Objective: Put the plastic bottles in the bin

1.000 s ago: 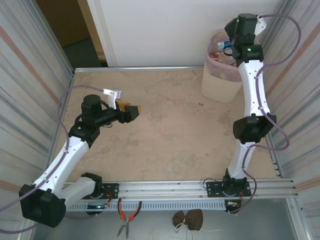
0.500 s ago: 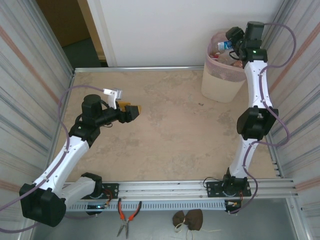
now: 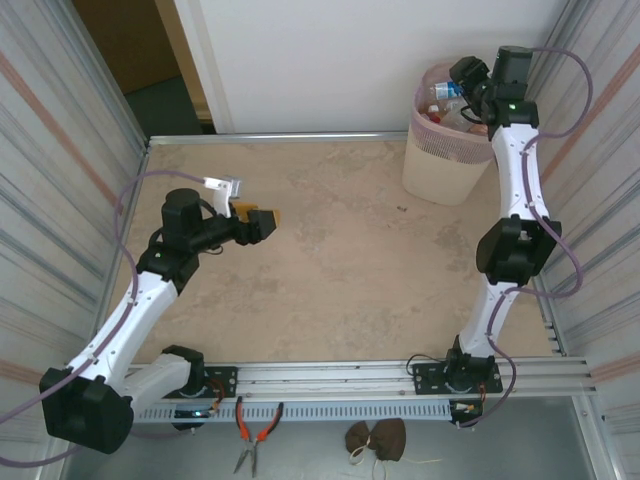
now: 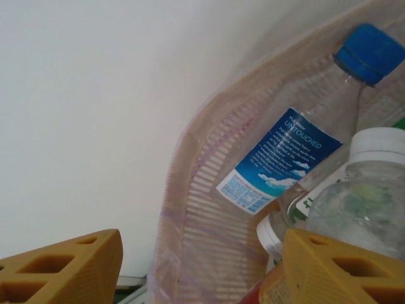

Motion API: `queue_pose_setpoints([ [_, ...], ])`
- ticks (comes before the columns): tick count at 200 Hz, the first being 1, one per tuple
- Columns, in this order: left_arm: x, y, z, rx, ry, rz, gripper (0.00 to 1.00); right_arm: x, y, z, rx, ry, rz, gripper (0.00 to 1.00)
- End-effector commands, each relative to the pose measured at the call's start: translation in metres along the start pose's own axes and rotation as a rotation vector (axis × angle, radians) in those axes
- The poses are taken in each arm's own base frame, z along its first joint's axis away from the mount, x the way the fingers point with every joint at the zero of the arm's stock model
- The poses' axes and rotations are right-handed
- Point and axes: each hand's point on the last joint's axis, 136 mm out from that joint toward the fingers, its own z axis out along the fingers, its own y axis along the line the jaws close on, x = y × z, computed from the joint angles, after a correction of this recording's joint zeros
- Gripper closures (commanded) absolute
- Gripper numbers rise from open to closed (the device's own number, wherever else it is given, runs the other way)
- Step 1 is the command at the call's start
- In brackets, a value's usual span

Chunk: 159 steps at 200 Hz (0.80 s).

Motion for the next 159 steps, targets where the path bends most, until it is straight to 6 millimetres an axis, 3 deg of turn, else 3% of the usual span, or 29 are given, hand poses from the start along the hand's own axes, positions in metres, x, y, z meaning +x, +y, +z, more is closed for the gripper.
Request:
queue_pose_setpoints([
  [1, -0.001, 0.01, -0.004, -0.041, -0.014, 0.028, 0.16, -0.019, 0.024, -0.057, -0.046, -0.048, -0.106, 0.31],
  [35, 0.008, 0.035, -0.005, -0.156, 0.007, 0.049, 0.15, -0.003, 0.009, -0.1, -0.01, -0.051, -0.268, 0.24],
  [52, 0.014, 0.053, -0.007, -0.244, 0.024, 0.063, 0.12, 0.019, -0.011, -0.117, 0.019, -0.031, -0.36, 0.17],
  [74, 0.021, 0.08, -0.012, -0.388, 0.044, 0.083, 0.02, 0.044, -0.036, -0.139, 0.049, -0.017, -0.462, 0.11],
  [89, 0.024, 0.095, -0.017, -0.467, 0.051, 0.1, 0.01, 0.062, -0.056, -0.149, 0.084, 0.001, -0.514, 0.06],
  [95, 0.024, 0.1, -0.019, -0.5, 0.048, 0.107, 0.01, 0.07, -0.066, -0.15, 0.098, 0.01, -0.534, 0.0],
  [122, 0.026, 0.126, -0.029, -0.646, 0.041, 0.157, 0.01, 0.1, -0.107, -0.152, 0.167, 0.043, -0.599, 0.01],
  [159, 0.027, 0.151, -0.04, -0.783, 0.019, 0.28, 0.01, 0.147, -0.169, -0.13, 0.224, 0.072, -0.66, 0.01],
])
